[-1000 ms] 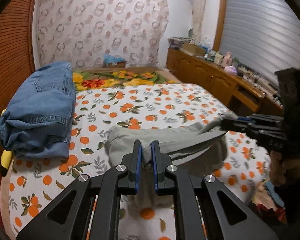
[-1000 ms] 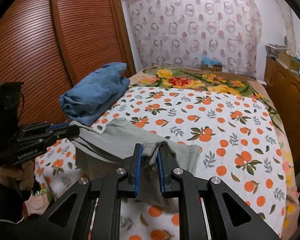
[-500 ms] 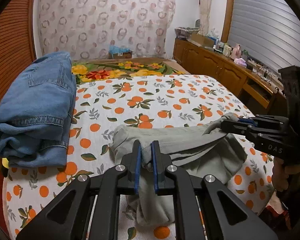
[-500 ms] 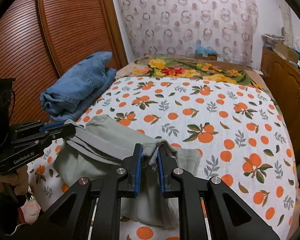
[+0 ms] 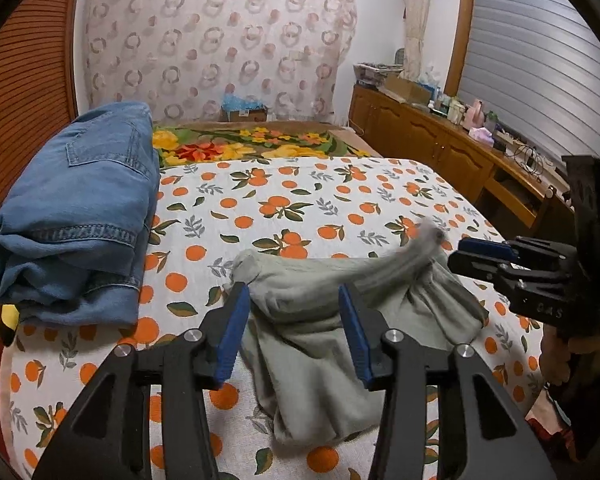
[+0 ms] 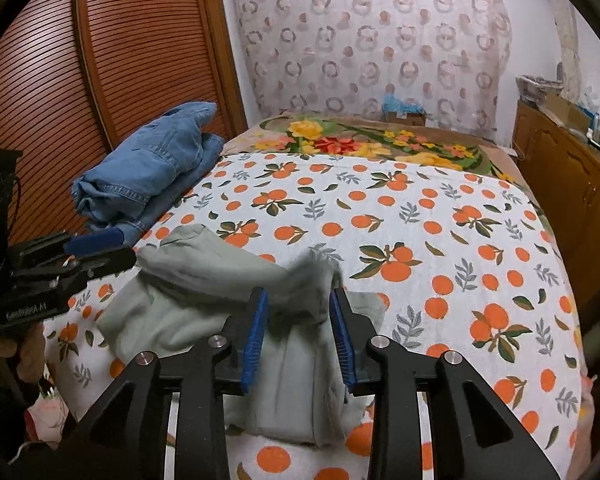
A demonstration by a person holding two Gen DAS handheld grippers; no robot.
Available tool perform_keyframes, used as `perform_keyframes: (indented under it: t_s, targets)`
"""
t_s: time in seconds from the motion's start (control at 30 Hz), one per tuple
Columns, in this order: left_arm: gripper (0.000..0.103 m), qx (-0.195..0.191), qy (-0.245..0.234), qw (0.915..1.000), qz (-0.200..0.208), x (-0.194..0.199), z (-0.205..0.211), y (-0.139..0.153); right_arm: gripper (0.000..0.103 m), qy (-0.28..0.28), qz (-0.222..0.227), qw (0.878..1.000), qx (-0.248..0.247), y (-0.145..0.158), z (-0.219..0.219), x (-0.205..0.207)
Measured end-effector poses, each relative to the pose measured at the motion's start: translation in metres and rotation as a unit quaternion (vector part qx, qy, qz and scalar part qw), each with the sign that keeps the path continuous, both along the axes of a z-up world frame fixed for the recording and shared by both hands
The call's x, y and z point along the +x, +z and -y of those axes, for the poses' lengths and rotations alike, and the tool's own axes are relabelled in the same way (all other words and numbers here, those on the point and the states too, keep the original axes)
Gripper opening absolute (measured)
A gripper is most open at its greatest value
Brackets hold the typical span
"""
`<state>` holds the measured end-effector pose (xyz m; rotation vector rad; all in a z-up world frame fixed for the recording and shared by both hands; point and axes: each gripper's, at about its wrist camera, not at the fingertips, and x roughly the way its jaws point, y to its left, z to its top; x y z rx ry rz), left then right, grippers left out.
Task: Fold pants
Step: 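Open both grippers and release the folded cuffs onto the pants, then move both grippers to the folded edge of the pants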
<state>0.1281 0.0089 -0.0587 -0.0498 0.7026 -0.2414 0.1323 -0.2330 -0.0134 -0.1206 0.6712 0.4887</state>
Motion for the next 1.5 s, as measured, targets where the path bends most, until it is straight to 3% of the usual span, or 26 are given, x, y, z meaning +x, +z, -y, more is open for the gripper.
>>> perform_keyframes:
  t_s: [0.33, 0.63, 0.67, 0.83, 1.0, 1.33, 1.5]
  targets:
    - [0.047, 0.005, 0.001, 0.9996, -0.029, -0.022, -0.007, -0.022, 0.038, 0.005, -0.011, 1.0, -0.011, -0.011, 0.026, -0.034]
    - [0.047, -0.008, -0.013, 0.9991, -0.039, -0.045, -0.013, -0.034, 0.037, 0.016, -0.033, 0.999, -0.013, -0.019, 0.029, -0.039]
    - [0.047, -0.009, -0.016, 0.999, -0.04, -0.045, -0.012, -0.034, 0.033, 0.016, -0.035, 0.999, -0.015, -0.021, 0.028, -0.038]
    - [0.047, 0.0, -0.018, 0.9986, -0.049, -0.041, -0.009, -0.042, 0.029, 0.008, -0.049, 0.999, -0.018, -0.028, 0.031, -0.029]
    - [0.047, 0.0, -0.016, 0.9984, -0.054, -0.038, -0.01, -0.046, 0.008, 0.018, -0.062, 0.998, -0.002, -0.032, 0.035, -0.025]
    - [0.047, -0.001, -0.014, 0.9984, -0.055, -0.037, -0.013, -0.05, 0.004, 0.005, -0.049, 0.999, 0.012, -0.033, 0.052, -0.04]
    - [0.025, 0.002, -0.034, 0.9983, -0.048, -0.035, -0.004, -0.046, 0.004, 0.002, -0.052, 0.999, 0.005, -0.034, 0.048, -0.039]
